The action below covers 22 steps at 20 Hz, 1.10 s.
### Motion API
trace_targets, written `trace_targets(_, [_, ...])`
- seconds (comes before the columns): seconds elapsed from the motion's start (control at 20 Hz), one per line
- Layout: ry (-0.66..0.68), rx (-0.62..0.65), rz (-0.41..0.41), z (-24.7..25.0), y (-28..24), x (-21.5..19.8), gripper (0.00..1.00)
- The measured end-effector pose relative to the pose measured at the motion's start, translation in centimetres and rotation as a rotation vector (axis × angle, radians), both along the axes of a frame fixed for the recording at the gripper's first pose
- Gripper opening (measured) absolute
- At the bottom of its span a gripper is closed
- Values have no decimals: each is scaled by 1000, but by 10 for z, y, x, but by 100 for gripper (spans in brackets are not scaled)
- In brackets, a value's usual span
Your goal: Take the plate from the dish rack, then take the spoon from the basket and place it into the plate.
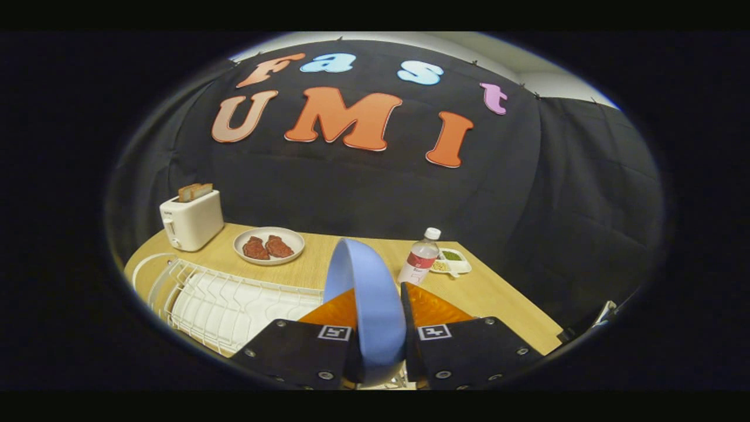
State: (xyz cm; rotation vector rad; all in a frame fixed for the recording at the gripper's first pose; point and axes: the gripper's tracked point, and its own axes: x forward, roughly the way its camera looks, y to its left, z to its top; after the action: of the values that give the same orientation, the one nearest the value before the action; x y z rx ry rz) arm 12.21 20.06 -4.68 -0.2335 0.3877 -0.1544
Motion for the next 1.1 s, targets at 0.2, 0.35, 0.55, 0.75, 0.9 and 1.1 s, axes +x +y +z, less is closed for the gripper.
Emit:
trace_targets(0.2, [-21, 67, 26, 15, -4, -19, 27])
trace_targets(0.35, [-23, 170, 70, 24, -2, -44, 27])
trace_targets(0.55, [-42, 304, 124, 35, -3, -86, 27])
trace_targets(0.75, [-34, 498, 214, 31, 5, -138, 27])
trace_targets(0.9, [5, 624, 253, 11, 6, -177, 26])
trace_targets(1.1, [66, 776, 254, -29, 7, -219, 26])
